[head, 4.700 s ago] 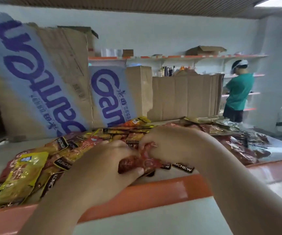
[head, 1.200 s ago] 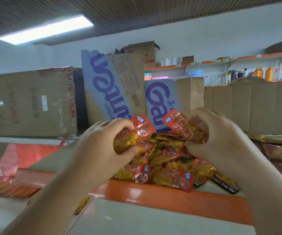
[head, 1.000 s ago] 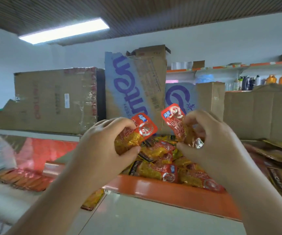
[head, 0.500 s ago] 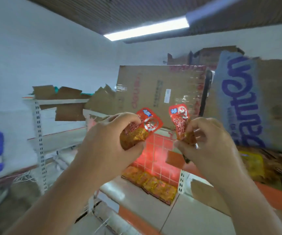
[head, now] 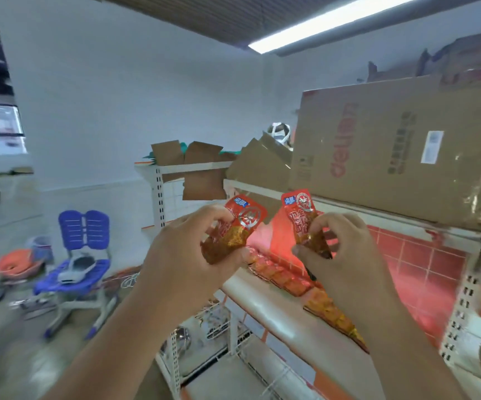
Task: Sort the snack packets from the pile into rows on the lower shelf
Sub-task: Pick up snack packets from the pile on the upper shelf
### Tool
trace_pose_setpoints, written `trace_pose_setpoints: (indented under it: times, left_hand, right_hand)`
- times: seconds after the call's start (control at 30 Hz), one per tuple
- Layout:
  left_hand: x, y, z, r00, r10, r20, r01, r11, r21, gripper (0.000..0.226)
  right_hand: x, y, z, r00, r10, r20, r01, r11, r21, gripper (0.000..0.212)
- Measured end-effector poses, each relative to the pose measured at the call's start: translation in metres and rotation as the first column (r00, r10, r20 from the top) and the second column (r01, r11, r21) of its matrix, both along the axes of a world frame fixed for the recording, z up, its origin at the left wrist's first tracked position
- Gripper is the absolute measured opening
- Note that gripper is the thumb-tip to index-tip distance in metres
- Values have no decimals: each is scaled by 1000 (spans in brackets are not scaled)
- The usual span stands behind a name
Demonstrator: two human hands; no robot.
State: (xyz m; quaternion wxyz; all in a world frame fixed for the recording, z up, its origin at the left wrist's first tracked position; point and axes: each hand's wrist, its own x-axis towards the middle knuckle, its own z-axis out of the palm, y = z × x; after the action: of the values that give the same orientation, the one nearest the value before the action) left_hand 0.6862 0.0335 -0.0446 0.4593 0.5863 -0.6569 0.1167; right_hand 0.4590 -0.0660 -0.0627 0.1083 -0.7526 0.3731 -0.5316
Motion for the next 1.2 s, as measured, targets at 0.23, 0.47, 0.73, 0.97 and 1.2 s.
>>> trace_pose_setpoints:
  times: [0.23, 0.47, 0.73, 0.97, 1.2]
  left_hand:
    - [44, -79, -24, 999, 32, 23, -33, 999, 43, 41]
    - [102, -200, -40, 999, 42, 3, -42, 994, 104, 42]
    - [150, -312, -63, 998, 29, -48, -20, 984, 176, 41]
    - [190, -389, -100, 995, -2, -96, 25, 971, 237, 39]
    - [242, -484, -156, 989, -60, -134, 99, 947, 307, 41]
  right_hand:
    - [54, -82, -28, 995, 50, 88, -54, 998, 42, 28]
    - [108, -199, -39, 996, 47, 82, -57, 990, 129, 24]
    - [155, -296, -63, 998, 55, -13, -51, 979, 197, 30]
    - [190, -356, -99, 998, 17, -58, 5, 938, 347, 29]
    - [245, -418, -148, 981, -103, -162, 166, 881, 443, 30]
